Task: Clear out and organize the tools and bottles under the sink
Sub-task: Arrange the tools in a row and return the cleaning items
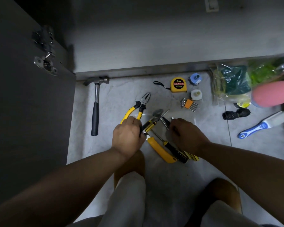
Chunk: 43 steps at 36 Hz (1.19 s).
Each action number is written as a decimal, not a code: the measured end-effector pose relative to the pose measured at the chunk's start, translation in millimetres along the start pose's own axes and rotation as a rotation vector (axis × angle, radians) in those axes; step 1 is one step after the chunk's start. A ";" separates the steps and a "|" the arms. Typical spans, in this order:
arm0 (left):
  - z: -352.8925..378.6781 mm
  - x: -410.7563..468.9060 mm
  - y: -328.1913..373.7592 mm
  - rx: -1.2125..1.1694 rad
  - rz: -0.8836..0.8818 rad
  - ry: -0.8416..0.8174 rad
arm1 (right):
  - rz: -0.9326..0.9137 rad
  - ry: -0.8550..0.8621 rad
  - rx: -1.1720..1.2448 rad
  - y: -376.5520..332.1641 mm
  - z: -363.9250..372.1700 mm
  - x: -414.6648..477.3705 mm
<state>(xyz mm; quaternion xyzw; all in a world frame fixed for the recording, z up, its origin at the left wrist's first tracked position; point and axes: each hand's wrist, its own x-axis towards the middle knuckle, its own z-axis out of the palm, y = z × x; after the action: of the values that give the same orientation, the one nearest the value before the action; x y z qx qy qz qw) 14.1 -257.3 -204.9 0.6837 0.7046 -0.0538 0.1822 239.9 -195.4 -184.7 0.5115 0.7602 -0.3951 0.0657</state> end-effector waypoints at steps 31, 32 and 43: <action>18.1 19.2 -64.9 -0.751 -0.617 0.351 | 0.069 0.113 0.237 -75.0 35.9 54.3; 16.5 19.5 -63.8 -0.743 -0.622 0.351 | 0.071 0.104 0.257 -82.0 40.2 57.8; 2.7 14.5 -68.3 -0.418 -0.492 0.281 | 0.079 0.111 0.070 -101.8 68.7 71.2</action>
<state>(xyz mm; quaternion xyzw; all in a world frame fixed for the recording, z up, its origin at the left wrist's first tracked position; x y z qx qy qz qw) -52.5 -248.6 -224.0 0.4422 0.8622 0.1438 0.2009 101.2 -206.3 -213.0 0.5642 0.7277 -0.3896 0.0211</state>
